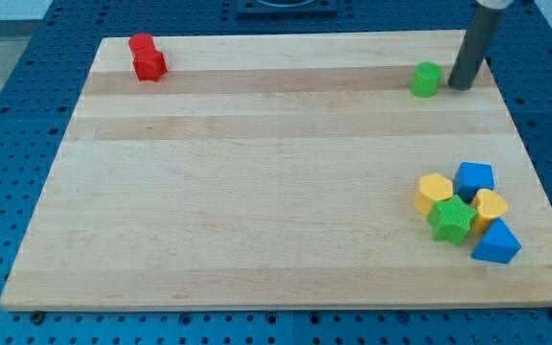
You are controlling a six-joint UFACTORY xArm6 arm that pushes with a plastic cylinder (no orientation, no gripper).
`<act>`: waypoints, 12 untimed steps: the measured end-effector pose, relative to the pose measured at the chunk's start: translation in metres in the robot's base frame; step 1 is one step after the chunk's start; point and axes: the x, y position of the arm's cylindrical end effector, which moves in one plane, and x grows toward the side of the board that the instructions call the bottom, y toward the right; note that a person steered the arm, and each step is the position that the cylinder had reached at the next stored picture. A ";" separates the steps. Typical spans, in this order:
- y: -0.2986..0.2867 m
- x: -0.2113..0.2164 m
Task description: Push the green circle into the group of yellow blocks blue blocks and green star
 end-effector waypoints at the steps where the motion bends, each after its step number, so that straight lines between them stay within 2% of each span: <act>1: -0.017 -0.004; 6: -0.126 0.001; 11: -0.133 0.137; 12: -0.145 0.138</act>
